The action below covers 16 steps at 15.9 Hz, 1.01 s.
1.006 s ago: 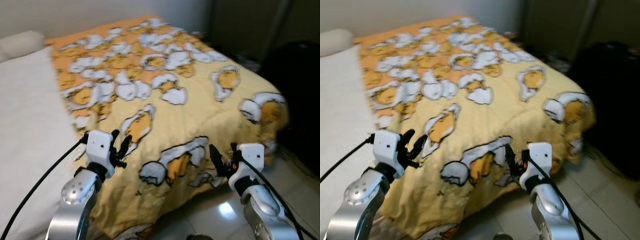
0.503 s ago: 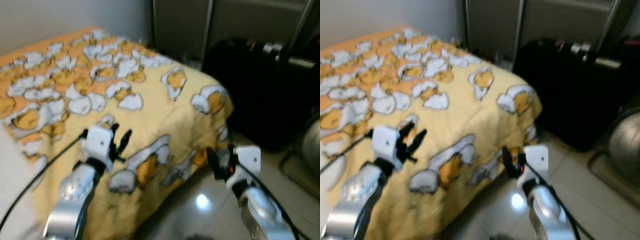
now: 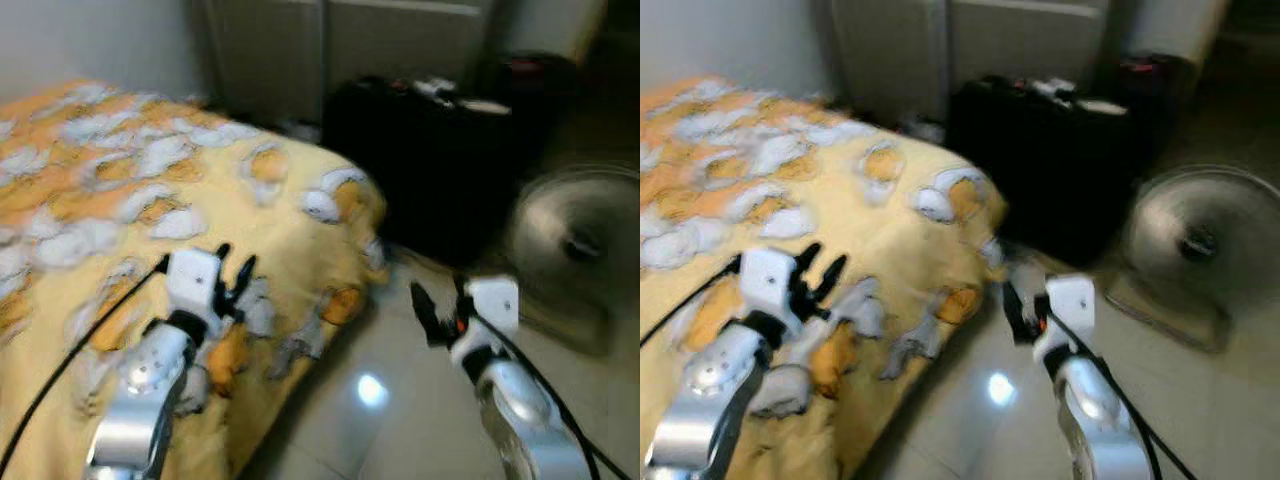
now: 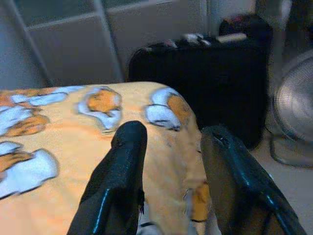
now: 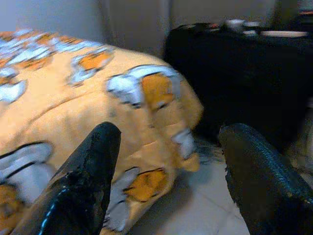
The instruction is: Clean up the room
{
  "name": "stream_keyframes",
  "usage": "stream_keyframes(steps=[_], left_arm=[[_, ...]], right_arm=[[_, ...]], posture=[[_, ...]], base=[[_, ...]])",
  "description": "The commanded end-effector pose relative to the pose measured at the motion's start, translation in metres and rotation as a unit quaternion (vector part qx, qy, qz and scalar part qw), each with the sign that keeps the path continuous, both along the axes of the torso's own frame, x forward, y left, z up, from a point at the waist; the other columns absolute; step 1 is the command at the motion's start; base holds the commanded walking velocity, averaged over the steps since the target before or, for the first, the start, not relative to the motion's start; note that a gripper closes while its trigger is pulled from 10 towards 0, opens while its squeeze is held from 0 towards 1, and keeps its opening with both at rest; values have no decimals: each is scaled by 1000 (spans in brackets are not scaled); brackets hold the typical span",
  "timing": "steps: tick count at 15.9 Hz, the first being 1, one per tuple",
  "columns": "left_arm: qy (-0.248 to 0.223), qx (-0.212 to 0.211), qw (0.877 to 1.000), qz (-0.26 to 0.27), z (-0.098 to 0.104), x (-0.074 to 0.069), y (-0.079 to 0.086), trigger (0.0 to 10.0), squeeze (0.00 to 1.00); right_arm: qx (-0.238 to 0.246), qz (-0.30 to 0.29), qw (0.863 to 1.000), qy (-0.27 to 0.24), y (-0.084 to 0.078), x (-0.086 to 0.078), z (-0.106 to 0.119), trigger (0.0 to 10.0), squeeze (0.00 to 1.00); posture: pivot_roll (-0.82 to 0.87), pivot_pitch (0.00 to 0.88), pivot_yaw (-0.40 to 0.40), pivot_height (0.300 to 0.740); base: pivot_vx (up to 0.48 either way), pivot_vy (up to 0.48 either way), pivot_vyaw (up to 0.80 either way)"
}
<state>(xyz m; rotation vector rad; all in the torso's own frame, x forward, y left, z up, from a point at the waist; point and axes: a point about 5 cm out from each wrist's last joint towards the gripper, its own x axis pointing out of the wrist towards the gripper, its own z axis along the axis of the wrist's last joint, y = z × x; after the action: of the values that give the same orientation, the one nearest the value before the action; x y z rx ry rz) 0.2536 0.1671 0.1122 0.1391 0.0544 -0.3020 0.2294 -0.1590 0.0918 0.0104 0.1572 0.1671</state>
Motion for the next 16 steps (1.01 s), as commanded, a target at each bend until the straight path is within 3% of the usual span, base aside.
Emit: stream_keyframes(steps=[1, 5, 10, 13, 16], left_arm=[[-4, 0, 1000, -11, 3, 3, -8, 10000, 0], [5, 0, 1000, -2, -3, 1, -6, 10000, 0], [23, 4, 1000, -3, -11, 8, -7, 10000, 0], [16, 0, 1000, 2, -11, 10, -10, 10000, 0], [17, 1, 1000, 15, -17, 2, -8, 10000, 0]], right_arm=[[-9, -8, 1000, 6, -5, 0, -4, 10000, 0], [-6, -7, 1000, 5, -1, 3, -7, 10000, 0], [-21, -4, 1000, 2, -1, 7, -10, 10000, 0], [-22, -11, 1000, 5, -4, 10, -13, 10000, 0], [-26, -21, 999, 17, -11, 8, -21, 10000, 0]], posture=[[-74, 0, 72, 740], [-68, 0, 59, 740], [-90, 0, 76, 740], [-66, 0, 40, 740], [-55, 0, 16, 740]], base=[[307, 0, -800], [352, 0, -200], [388, 0, 0], [411, 0, 0], [412, 0, 0]])
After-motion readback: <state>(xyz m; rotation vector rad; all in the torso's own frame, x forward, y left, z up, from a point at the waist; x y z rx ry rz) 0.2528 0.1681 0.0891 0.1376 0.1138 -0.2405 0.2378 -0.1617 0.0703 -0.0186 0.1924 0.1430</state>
